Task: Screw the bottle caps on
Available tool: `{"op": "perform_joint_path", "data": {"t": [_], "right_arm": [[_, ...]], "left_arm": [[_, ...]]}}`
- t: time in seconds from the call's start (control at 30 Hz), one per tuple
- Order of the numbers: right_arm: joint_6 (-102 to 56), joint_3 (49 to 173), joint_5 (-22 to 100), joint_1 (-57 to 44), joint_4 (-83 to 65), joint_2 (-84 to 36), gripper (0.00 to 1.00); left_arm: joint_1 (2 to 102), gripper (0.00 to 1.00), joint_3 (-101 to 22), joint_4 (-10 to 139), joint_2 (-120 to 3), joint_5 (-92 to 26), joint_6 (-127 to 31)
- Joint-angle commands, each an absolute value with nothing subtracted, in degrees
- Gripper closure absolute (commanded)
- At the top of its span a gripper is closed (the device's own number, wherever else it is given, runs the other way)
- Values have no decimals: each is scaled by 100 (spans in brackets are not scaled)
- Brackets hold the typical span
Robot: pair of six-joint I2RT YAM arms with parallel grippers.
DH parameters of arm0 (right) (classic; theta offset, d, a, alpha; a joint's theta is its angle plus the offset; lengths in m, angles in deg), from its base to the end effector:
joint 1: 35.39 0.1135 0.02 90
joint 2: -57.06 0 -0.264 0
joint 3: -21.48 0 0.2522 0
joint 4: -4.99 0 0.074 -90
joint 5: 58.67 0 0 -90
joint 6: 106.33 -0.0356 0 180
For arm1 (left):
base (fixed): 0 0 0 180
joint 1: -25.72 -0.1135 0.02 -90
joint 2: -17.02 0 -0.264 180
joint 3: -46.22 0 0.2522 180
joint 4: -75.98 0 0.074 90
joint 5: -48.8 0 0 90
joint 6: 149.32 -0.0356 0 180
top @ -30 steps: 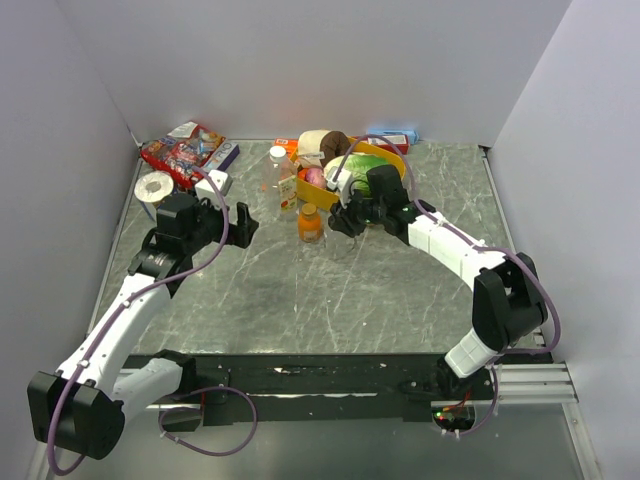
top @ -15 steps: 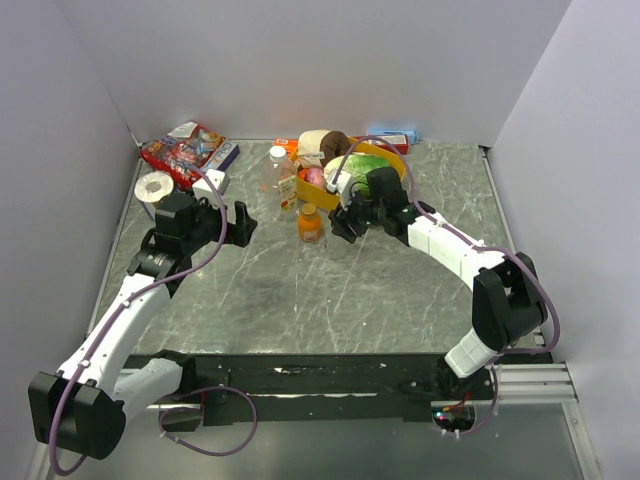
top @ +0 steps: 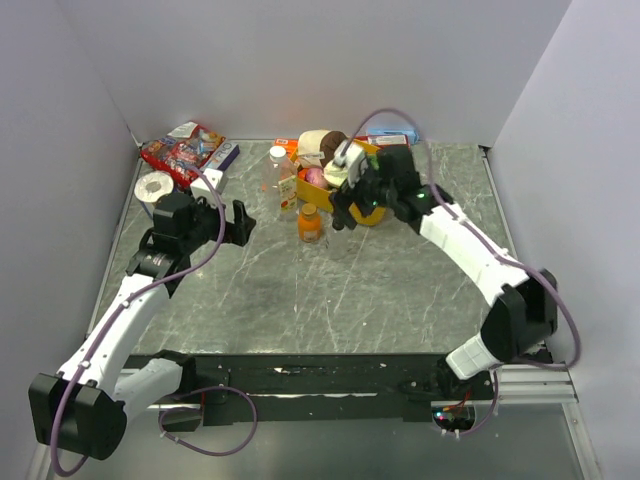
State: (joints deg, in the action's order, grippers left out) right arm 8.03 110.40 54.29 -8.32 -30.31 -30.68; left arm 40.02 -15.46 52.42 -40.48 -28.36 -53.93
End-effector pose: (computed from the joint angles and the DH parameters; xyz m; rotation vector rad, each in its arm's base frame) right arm 0.3055 0.1717 0.3226 -1.1341 1.8246 0.4605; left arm 0.2231 -0.0650 0.3185 0.3016 1.9015 -0.4452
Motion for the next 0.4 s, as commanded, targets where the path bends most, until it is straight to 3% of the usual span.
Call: {"op": "perform_joint_path", "data": {"t": [0.0, 0.37], "right_arm": [[5, 11847, 4062, -876, -3786, -2188, 0], [-209, 12251, 3151, -876, -4647, -1571, 0]], "left_arm": [[3838, 4, -1904, 5343, -3932, -2889, -5343], [3477, 4, -2053, 6090, -4231, -2584, -4798]]}}
